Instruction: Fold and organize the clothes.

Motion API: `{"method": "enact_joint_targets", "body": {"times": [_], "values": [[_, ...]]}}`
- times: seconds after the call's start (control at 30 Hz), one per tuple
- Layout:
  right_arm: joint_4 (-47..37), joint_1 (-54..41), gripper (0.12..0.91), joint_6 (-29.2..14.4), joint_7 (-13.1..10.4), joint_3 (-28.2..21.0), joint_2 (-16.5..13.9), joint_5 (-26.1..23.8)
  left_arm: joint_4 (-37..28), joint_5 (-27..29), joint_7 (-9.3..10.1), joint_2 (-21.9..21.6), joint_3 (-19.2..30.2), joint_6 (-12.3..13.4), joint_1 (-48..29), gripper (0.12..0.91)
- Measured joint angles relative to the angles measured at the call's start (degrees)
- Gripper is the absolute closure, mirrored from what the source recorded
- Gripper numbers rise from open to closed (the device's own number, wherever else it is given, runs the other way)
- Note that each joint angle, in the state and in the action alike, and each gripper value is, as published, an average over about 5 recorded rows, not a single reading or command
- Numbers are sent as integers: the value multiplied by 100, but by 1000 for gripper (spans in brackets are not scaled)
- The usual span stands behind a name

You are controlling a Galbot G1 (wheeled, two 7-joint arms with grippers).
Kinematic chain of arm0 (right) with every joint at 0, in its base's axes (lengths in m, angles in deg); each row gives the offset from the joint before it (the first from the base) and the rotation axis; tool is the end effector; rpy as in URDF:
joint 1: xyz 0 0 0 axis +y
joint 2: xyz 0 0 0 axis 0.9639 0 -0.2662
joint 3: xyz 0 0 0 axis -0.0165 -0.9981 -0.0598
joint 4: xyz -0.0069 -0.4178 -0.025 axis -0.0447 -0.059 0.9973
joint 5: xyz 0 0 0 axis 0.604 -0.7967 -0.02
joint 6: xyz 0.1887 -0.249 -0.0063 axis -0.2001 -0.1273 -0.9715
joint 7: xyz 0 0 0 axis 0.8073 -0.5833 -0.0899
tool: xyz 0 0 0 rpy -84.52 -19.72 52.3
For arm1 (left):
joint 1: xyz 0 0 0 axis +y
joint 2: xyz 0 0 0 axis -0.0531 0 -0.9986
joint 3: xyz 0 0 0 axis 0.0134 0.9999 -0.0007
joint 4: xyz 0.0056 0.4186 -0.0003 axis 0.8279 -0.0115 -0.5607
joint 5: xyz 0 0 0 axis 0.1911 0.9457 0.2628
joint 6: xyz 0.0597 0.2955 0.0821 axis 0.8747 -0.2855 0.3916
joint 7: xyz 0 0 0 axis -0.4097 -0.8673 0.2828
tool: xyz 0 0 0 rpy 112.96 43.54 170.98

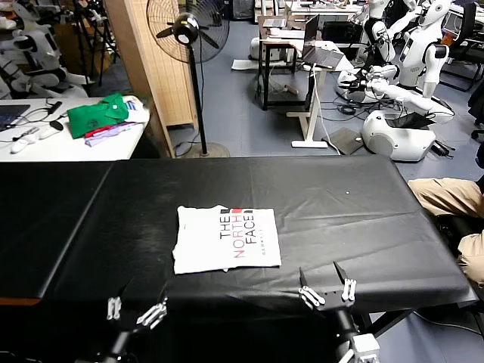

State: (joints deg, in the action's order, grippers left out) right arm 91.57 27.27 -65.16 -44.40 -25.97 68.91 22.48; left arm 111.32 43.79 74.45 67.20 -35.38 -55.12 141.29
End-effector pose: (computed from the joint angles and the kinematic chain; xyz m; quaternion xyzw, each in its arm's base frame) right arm 0.0265 -0.0341 -0.3223 0.0459 -0.9925 0.0488 0.1018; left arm -0.0195 0.0987 -0.3083 -0.0438 -0.9906 -0.0293 0.1261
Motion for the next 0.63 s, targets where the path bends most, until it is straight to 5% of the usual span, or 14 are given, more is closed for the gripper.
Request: {"method": "enact_joint_targets", "body": {"times": [0.27, 0.63], "values": [[379, 719, 227, 349, -400, 6, -10, -190, 266, -416, 246, 21, -371, -783, 485, 232], [611, 1123, 227, 695, -570, -3, -33, -174, 421, -392, 215, 30, -483, -962, 667, 232]]}}
